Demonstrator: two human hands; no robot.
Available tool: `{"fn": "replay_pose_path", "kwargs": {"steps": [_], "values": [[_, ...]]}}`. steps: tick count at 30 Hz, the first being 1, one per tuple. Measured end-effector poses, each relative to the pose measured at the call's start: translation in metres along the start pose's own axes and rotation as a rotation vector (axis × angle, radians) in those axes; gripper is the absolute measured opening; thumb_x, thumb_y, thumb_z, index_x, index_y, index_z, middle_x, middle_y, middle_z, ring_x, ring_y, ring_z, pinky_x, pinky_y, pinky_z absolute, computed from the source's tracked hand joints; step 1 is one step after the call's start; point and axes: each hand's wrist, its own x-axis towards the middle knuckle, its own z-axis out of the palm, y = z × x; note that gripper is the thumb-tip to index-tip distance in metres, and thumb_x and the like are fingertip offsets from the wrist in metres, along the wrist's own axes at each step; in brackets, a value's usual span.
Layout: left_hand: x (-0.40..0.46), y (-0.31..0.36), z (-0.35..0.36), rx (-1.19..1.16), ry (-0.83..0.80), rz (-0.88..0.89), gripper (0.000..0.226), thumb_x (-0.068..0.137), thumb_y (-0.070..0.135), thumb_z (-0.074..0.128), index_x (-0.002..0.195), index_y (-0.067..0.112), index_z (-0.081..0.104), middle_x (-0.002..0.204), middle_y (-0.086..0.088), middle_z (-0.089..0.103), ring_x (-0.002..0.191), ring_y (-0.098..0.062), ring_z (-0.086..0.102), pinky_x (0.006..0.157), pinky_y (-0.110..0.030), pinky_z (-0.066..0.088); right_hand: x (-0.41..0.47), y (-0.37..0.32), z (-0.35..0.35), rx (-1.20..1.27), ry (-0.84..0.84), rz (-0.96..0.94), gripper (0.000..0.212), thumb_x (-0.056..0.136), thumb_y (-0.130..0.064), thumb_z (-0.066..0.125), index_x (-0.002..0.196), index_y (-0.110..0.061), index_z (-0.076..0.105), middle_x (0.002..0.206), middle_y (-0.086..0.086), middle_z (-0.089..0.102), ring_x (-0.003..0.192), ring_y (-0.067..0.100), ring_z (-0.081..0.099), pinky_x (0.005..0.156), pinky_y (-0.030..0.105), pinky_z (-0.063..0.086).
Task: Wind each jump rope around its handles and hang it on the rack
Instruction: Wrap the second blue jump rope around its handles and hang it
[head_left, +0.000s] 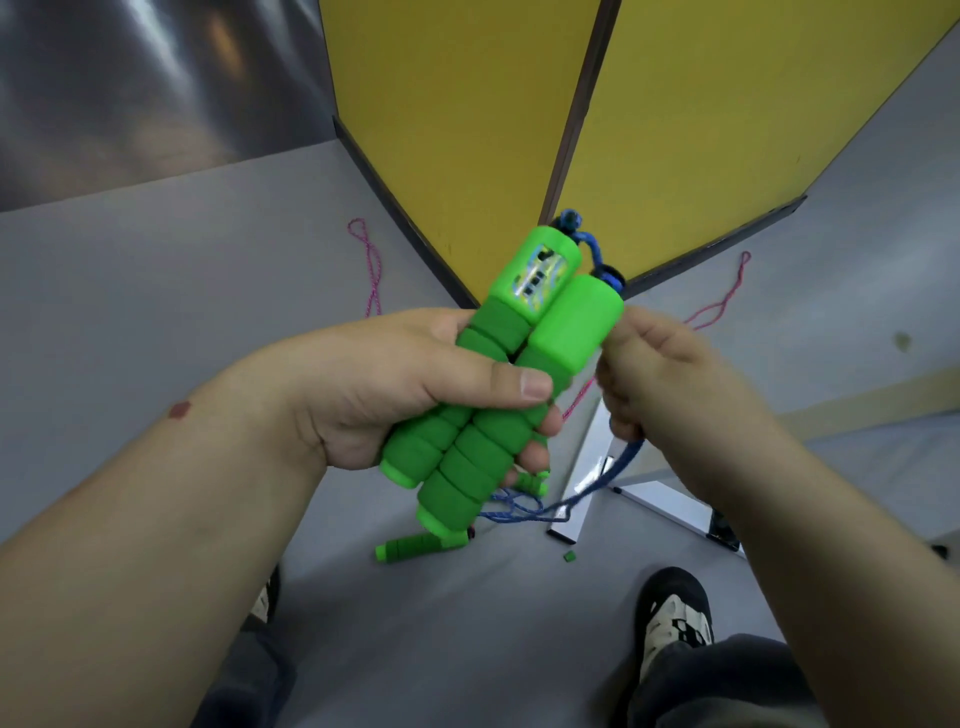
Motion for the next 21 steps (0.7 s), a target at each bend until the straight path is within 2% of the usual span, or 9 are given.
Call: {"fn": "replay_pose_path", "kwargs": {"steps": [2, 4, 6, 8, 12, 14, 17, 19, 21], "values": [[0.001, 0.001, 0.000, -0.038, 0.116, -0.002, 0.020, 0.082, 0.004, 0.077, 0.101, 0.006, 0.071, 0.087, -0.015, 0.074, 0.072, -0.027, 0.074, 0.063, -0.039, 0.064, -0.006, -0.002, 0.003, -0.446, -0.091, -0.062, 0.033, 0.102, -0.050, 0.042, 0.085, -0.030, 0.062, 0.063, -0.003, 0.047, 0.053, 0.013, 0.042, 0.056, 0.032, 0.038], [0.003, 0.000, -0.001, 0.099, 0.278, -0.015, 0.016, 0.086, 0.007, 0.076, 0.100, 0.009, 0.069, 0.085, -0.012, 0.075, 0.072, -0.025, 0.075, 0.065, -0.039, 0.064, -0.012, -0.008, 0.003, -0.713, -0.135, -0.138, 0.035, 0.102, -0.049, 0.038, 0.089, -0.024, 0.058, 0.061, -0.004, 0.046, 0.058, 0.012, 0.047, 0.059, 0.036, 0.041], [0.006, -0.004, -0.004, 0.486, 0.421, -0.047, 0.009, 0.090, 0.015, 0.077, 0.093, 0.016, 0.068, 0.083, -0.007, 0.077, 0.076, -0.025, 0.076, 0.073, -0.042, 0.063, -0.018, -0.016, -0.001, -0.804, -0.185, -0.173, 0.038, 0.101, -0.049, 0.038, 0.079, -0.020, 0.050, 0.061, -0.001, 0.045, 0.060, 0.016, 0.047, 0.059, 0.041, 0.042], [0.007, -0.007, -0.004, 0.909, 0.468, -0.141, 0.016, 0.090, 0.030, 0.078, 0.091, 0.022, 0.065, 0.083, -0.001, 0.076, 0.079, -0.020, 0.074, 0.078, -0.037, 0.060, -0.021, -0.023, -0.007, -0.845, -0.259, -0.194, 0.040, 0.100, -0.048, 0.042, 0.072, -0.020, 0.043, 0.061, -0.002, 0.043, 0.056, 0.013, 0.042, 0.056, 0.036, 0.037], [0.009, -0.012, 0.009, 1.267, 0.342, -0.322, 0.024, 0.090, 0.043, 0.074, 0.095, 0.025, 0.060, 0.087, 0.004, 0.069, 0.087, -0.019, 0.069, 0.077, -0.034, 0.056, -0.024, -0.033, -0.016, -0.754, -0.400, -0.173, 0.030, 0.097, -0.048, 0.051, 0.079, -0.025, 0.056, 0.063, -0.009, 0.050, 0.054, 0.006, 0.044, 0.051, 0.022, 0.036], [0.009, -0.013, 0.014, 1.317, 0.233, -0.362, 0.025, 0.089, 0.045, 0.075, 0.100, 0.027, 0.061, 0.088, 0.007, 0.068, 0.089, -0.018, 0.068, 0.081, -0.035, 0.058, -0.024, -0.035, -0.020, -0.682, -0.422, -0.185, 0.027, 0.094, -0.050, 0.052, 0.085, -0.027, 0.063, 0.065, -0.006, 0.052, 0.055, 0.005, 0.044, 0.054, 0.028, 0.040], [0.006, -0.009, 0.012, 1.254, 0.119, -0.335, 0.024, 0.086, 0.044, 0.078, 0.100, 0.031, 0.064, 0.085, 0.009, 0.073, 0.084, -0.012, 0.071, 0.081, -0.036, 0.060, -0.022, -0.034, -0.024, -0.540, -0.360, -0.231, 0.028, 0.094, -0.048, 0.056, 0.086, -0.023, 0.066, 0.065, 0.000, 0.051, 0.057, 0.008, 0.044, 0.057, 0.039, 0.041], [0.003, -0.006, 0.005, 1.136, 0.018, -0.293, 0.022, 0.084, 0.041, 0.082, 0.097, 0.033, 0.066, 0.083, 0.010, 0.076, 0.083, -0.014, 0.074, 0.078, -0.037, 0.061, -0.017, -0.028, -0.023, -0.354, -0.282, -0.213, 0.028, 0.093, -0.045, 0.060, 0.083, -0.020, 0.068, 0.060, -0.005, 0.050, 0.055, 0.009, 0.043, 0.053, 0.030, 0.038], [-0.001, -0.004, -0.003, 0.920, -0.121, -0.235, 0.020, 0.085, 0.030, 0.084, 0.095, 0.032, 0.068, 0.087, 0.005, 0.079, 0.083, -0.019, 0.076, 0.074, -0.037, 0.059, -0.012, -0.021, -0.022, -0.099, -0.227, -0.121, 0.032, 0.089, -0.045, 0.070, 0.082, -0.014, 0.068, 0.064, 0.004, 0.053, 0.058, 0.019, 0.046, 0.055, 0.028, 0.041]]}}
